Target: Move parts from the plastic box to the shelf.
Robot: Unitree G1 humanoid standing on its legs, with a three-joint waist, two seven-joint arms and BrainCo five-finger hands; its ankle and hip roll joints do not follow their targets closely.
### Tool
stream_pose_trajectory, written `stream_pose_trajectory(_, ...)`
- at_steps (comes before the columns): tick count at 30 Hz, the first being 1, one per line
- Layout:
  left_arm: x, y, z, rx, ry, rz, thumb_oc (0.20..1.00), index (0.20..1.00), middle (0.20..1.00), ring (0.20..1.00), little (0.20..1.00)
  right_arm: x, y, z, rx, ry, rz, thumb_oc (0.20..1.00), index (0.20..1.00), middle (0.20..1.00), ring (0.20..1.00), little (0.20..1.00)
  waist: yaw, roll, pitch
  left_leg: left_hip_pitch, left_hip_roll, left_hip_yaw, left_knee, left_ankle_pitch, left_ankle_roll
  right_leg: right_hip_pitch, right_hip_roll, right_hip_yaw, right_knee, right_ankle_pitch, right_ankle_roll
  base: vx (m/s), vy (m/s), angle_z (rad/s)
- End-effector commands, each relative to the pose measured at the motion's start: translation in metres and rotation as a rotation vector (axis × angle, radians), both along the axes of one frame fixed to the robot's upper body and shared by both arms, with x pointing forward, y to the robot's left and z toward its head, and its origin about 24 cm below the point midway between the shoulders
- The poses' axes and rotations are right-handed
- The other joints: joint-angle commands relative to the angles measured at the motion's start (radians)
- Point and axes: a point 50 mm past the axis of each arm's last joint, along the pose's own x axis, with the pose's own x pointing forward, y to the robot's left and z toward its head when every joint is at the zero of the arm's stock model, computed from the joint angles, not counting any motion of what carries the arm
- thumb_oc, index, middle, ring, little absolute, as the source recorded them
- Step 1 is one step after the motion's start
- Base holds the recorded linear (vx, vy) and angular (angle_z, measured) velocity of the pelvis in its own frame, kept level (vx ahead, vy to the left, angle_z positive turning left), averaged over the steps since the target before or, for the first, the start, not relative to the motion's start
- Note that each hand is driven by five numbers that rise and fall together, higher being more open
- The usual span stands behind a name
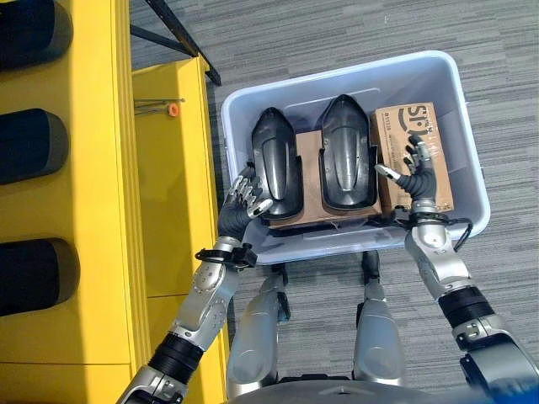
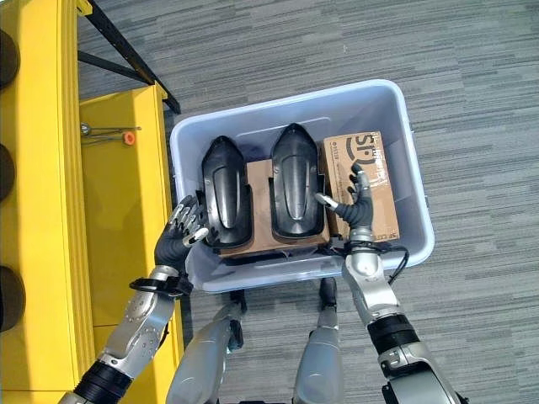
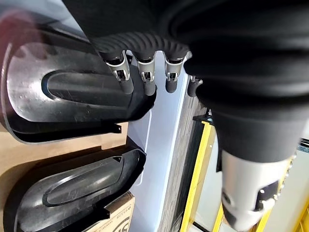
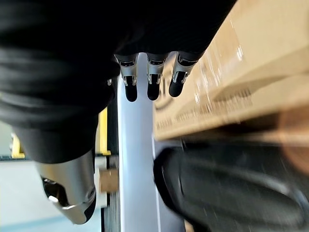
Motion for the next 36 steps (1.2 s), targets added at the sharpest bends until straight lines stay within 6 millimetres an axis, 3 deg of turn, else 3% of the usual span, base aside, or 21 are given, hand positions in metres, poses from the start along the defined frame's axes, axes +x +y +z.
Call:
stream_pose_trajectory(1,0.0,0.002,0.014,-0.028,-0.075,0.027,1.0,1.0,1.0,1.0,1.0,0.003,0.0,0.015,0.067,-0.075,-0.018,1.0,1.0,1.0,1.0,1.0,0.022,-0.013,-0.04,0.002,0.113,-0.034,0.053,0.029,-0.08,-0.146,-0.047,0.031,0.183,0.038,0.022,0.0,0.0,0.0)
stream_pose_trajectory(13,0.004,-0.004,0.018,-0.012,-0.091,0.021,1.0,1.0,1.0,1.0,1.0,-0.002,0.019,0.003,0.08,-0.038,0.052,1.0,1.0,1.0,1.0,1.0,0.013,-0.02,-0.019,-0.025,0.104,-0.039,0.053,0.03,-0.078,-0.169,-0.047,0.026,0.184,0.046,0.02,0.0,0.0,0.01)
stream_pose_trajectory(36,0.005,-0.004,0.022,-0.004,-0.104,0.035,1.0,1.0,1.0,1.0,1.0,-0.003,0.0,-0.006,0.07,-0.013,-0.074,1.0,1.0,1.0,1.0,1.0,0.007,-0.004,-0.002,-0.074,0.096,-0.045,0.056,0.029,-0.076,-0.216,-0.041,0.037,0.189,0.049,0.012,0.0,0.0,0.0)
